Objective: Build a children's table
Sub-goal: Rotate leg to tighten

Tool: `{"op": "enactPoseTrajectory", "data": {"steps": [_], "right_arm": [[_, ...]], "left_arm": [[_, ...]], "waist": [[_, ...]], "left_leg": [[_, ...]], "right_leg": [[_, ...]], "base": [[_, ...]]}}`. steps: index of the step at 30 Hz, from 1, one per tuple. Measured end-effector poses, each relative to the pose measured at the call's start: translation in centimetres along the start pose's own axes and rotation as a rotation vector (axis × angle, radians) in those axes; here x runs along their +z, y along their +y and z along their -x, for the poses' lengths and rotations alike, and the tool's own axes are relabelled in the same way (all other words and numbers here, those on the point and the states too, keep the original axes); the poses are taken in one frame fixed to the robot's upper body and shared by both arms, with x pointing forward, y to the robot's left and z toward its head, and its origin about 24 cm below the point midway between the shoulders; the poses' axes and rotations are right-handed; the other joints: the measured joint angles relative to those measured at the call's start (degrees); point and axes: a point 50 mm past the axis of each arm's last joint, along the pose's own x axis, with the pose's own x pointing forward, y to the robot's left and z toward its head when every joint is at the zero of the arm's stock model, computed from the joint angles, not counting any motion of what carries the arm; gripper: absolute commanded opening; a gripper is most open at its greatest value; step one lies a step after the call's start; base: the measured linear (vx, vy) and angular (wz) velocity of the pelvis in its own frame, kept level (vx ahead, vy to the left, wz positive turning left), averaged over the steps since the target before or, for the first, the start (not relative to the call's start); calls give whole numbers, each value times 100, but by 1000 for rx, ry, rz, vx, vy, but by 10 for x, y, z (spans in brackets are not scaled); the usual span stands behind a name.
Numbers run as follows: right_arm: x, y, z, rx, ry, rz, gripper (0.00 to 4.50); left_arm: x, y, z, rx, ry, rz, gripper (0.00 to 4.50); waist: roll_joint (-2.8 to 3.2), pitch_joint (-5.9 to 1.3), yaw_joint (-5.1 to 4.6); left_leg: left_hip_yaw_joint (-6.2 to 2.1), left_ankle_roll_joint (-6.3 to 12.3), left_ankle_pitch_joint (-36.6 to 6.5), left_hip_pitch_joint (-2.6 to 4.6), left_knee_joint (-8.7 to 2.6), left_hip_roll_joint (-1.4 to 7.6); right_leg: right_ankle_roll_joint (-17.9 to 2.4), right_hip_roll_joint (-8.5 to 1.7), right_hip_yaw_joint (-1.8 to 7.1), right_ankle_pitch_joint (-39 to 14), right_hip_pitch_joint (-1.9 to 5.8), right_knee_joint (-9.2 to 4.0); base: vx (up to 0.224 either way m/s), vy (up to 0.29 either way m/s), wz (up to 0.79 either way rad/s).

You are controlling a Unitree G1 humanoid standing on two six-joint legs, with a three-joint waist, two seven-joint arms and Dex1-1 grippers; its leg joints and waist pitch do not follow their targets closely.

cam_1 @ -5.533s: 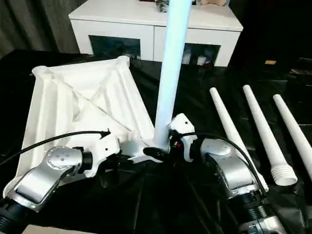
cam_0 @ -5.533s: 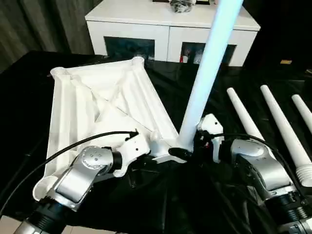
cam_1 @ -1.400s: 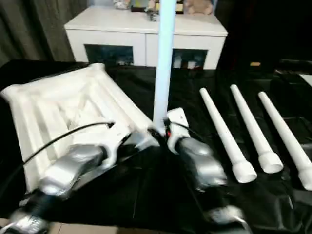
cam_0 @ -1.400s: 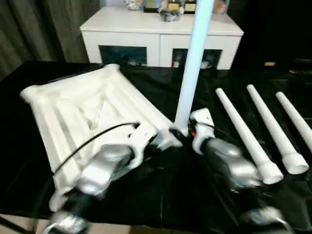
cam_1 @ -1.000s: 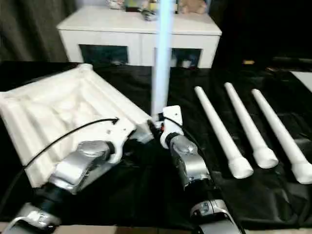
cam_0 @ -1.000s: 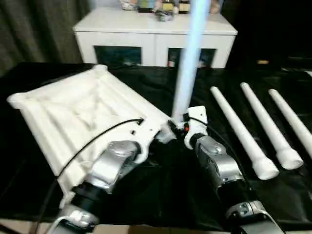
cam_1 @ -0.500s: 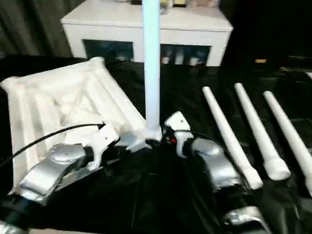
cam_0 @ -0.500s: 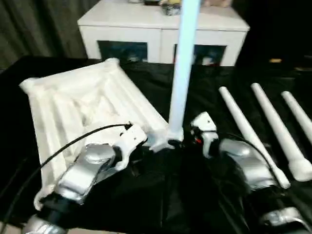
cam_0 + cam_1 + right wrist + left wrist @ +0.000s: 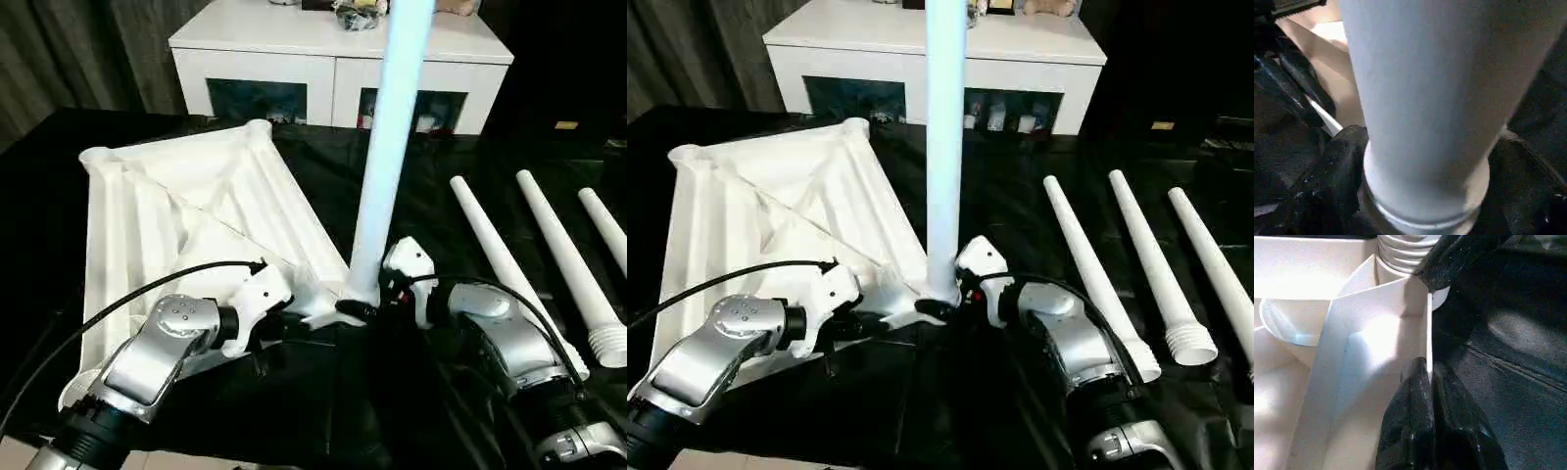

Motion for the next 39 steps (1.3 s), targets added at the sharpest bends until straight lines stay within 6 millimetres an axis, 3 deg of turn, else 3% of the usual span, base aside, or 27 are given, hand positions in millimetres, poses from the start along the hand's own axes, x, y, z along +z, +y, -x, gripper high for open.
{"op": "enactPoseTrajectory", "data": {"steps": [8,17,24,32,35,37,39], "right_arm": [[0,1,1,22,-2,-15,278],[-1,2,-3,-4,-8,-23,274],[-3,-3,-31,-363,-52,-168,274],[3,-6,-55,-745,-50,-327,274],[4,-7,-58,-802,-44,-349,274],[4,-7,-58,-798,-61,-359,330],[4,-5,-59,-765,-78,-369,344]], "left_arm": [[-1,-2,1,-6,0,2,0],[-1,-1,2,5,4,13,0],[7,9,-24,166,-12,100,0],[23,10,-56,280,-25,223,0],[25,11,-60,301,-17,222,0],[25,11,-60,303,-17,218,0],[24,14,-57,317,-11,207,0]], "waist": [[0,0,-3],[-1,-1,-13],[9,-8,-120],[52,-33,-156],[53,-34,-159],[49,-32,-160],[43,-28,-172]], "left_leg": [[-1,0,1,-2,0,1],[-1,0,1,-1,2,3],[-1,-4,0,91,-3,-2],[-12,-2,0,84,-13,-19],[-14,-1,0,82,-25,-34],[-13,0,0,81,-24,-39],[-14,0,0,79,-26,-38]], "right_leg": [[1,0,-1,0,6,2],[1,1,-1,0,13,2],[45,-1,0,-27,75,-4],[54,-5,-3,-32,92,-85],[54,-13,1,-32,104,-118],[56,-15,6,-33,105,-121],[56,-14,6,-33,101,-119]], "base": [[0,0,0],[0,0,0],[0,0,0],[0,0,0],[0,0,0],[0,0,0],[0,0,0]]}}
